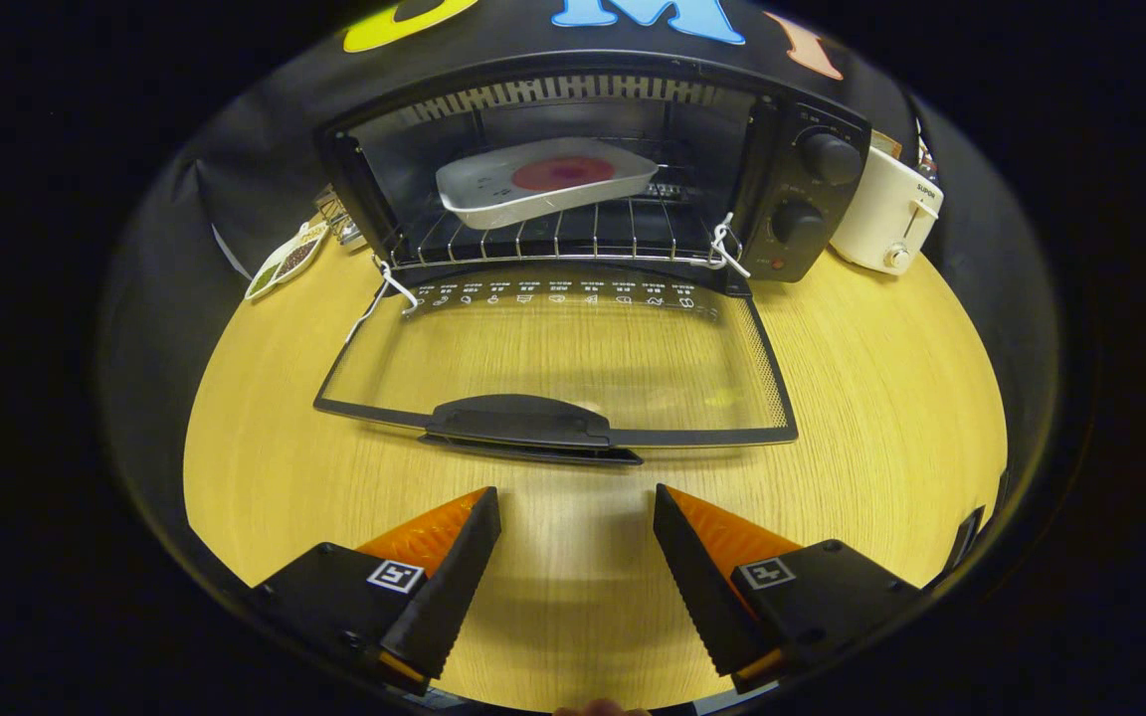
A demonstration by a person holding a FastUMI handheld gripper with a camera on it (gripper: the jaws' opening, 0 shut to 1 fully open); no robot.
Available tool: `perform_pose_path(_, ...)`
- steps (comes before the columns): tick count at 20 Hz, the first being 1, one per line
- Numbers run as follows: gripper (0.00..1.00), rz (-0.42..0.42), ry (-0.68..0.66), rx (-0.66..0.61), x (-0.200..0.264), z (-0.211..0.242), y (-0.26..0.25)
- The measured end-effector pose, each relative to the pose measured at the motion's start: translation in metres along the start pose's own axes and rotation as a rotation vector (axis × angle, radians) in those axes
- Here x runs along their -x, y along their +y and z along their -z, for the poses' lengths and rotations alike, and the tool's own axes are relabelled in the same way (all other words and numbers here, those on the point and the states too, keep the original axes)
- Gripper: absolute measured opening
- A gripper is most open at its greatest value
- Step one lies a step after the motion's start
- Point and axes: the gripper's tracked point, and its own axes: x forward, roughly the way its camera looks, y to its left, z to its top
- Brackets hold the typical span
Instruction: Open the toaster oven, put the food inside, and close the toaster oven door.
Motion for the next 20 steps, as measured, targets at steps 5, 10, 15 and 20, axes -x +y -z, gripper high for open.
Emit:
perform_pose_path(5, 0.98, 0.016, -0.008, -0.037, -0.008, -0.012, -0.002)
perform_pose_path(10, 0.97, 0.021, -0.01, -0.006, -0.01, -0.013, -0.001)
perform_pose_path(15, 0.97, 0.006, -0.056, 0.005, 0.009, -0.02, 0.0)
perform_pose_path(20, 0.97, -0.029, -0.179, 0.04, 0.041, -0.042, 0.003)
